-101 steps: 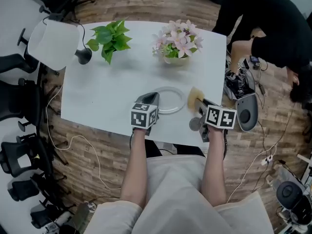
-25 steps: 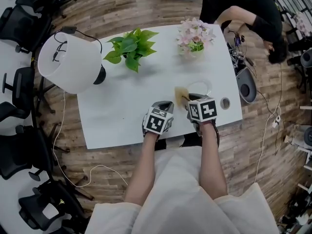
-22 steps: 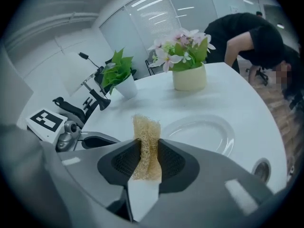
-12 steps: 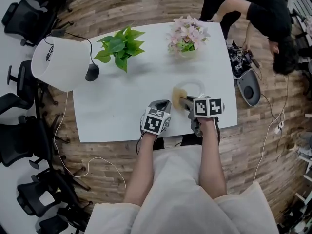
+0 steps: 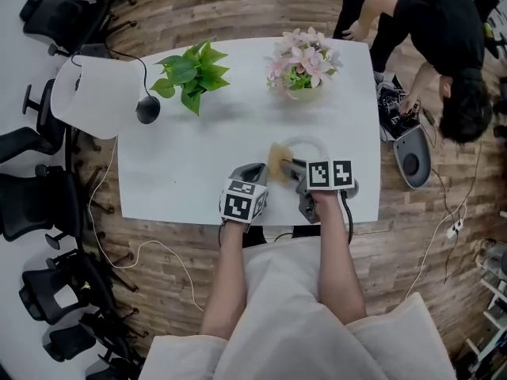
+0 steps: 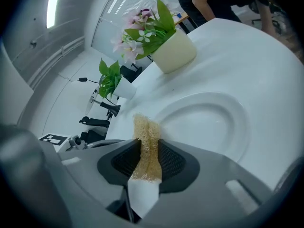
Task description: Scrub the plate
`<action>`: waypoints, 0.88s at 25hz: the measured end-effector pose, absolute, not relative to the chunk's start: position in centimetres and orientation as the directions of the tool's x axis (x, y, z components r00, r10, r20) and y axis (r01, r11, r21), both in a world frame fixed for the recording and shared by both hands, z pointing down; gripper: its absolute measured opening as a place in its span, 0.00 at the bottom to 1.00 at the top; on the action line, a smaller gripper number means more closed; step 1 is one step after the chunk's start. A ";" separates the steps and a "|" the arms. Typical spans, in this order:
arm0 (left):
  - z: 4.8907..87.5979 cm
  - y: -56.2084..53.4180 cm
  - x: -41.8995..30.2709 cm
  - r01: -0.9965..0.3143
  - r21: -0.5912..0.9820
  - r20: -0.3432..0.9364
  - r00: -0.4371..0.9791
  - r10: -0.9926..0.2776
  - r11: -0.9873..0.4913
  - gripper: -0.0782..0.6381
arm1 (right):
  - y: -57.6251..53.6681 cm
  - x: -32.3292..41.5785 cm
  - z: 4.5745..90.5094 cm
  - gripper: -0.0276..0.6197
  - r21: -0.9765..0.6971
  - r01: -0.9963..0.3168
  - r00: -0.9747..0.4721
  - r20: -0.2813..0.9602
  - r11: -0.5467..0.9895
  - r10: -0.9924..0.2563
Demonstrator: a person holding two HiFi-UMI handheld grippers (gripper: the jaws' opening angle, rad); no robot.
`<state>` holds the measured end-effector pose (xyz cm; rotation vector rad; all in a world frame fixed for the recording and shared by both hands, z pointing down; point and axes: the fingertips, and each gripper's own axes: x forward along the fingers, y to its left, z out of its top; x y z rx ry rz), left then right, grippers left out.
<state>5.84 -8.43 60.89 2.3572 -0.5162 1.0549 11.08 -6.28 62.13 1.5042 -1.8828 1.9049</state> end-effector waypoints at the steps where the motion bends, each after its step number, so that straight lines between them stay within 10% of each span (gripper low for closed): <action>1: 60.7 -8.6 6.3 -0.534 0.284 0.764 0.628 -0.148 -0.796 0.11 | -6.2 11.4 62.2 0.26 -0.727 -0.642 -0.525 0.649 -0.243 -0.551; 22: 61.4 -7.2 11.7 -0.652 0.233 0.789 0.560 -0.251 -0.721 0.11 | -4.1 17.7 63.0 0.26 -0.679 -0.723 -0.564 0.686 -0.126 -0.460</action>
